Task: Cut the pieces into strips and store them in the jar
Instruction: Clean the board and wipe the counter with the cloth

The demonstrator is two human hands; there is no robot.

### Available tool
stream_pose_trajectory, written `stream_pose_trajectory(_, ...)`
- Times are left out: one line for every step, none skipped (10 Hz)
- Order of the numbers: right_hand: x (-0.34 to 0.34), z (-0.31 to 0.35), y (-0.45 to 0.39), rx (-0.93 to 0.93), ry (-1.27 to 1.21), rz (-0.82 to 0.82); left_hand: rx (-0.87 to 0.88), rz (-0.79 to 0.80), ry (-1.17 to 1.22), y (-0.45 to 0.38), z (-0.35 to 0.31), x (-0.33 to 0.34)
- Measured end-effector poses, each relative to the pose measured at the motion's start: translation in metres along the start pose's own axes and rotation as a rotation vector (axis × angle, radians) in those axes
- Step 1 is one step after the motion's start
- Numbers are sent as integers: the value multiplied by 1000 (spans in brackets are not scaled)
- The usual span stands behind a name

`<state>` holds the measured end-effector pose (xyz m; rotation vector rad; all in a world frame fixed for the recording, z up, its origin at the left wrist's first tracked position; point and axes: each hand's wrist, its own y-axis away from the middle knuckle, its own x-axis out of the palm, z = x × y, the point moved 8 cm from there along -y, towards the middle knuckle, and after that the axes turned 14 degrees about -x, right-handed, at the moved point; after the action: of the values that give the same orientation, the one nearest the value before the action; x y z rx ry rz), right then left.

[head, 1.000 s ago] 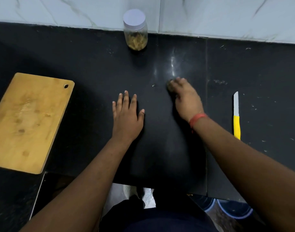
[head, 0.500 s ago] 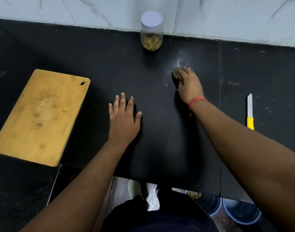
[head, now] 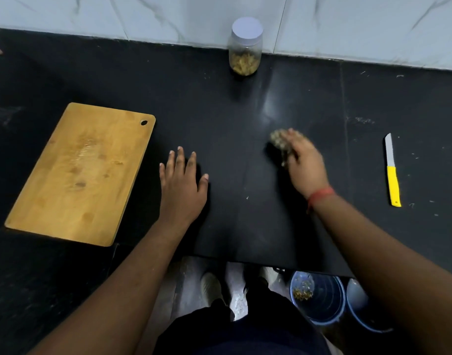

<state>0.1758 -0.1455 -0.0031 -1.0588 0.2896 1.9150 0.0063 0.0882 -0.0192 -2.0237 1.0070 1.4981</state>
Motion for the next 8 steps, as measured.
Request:
stream_pose_trajectory(7,-15,-23,95,155,35,7,6,7,7,6,-2)
stream_pose_trajectory(43,30,-2,-118,223,142,16,5,17,14,16,-4)
stream_pose_trajectory(69,82,58,-273,173,221,13,5,27,19,29,-4)
stream_pose_trajectory(86,126,125,-374,54,306,11,14,29,24,40,-3)
stream_pose_trajectory(82,142,156,-419,-49,338,30,15,45,30,43,-2)
stream_pose_trajectory(50,100,129,-240,15,167,51,17,48,35,44,0)
stream_pose_trajectory(27,51,96,26,161,51,56,22,45,39,43,-1)
stream_pose_trajectory(48,72,95,-27,238,91,61,18,49,41,45,-3)
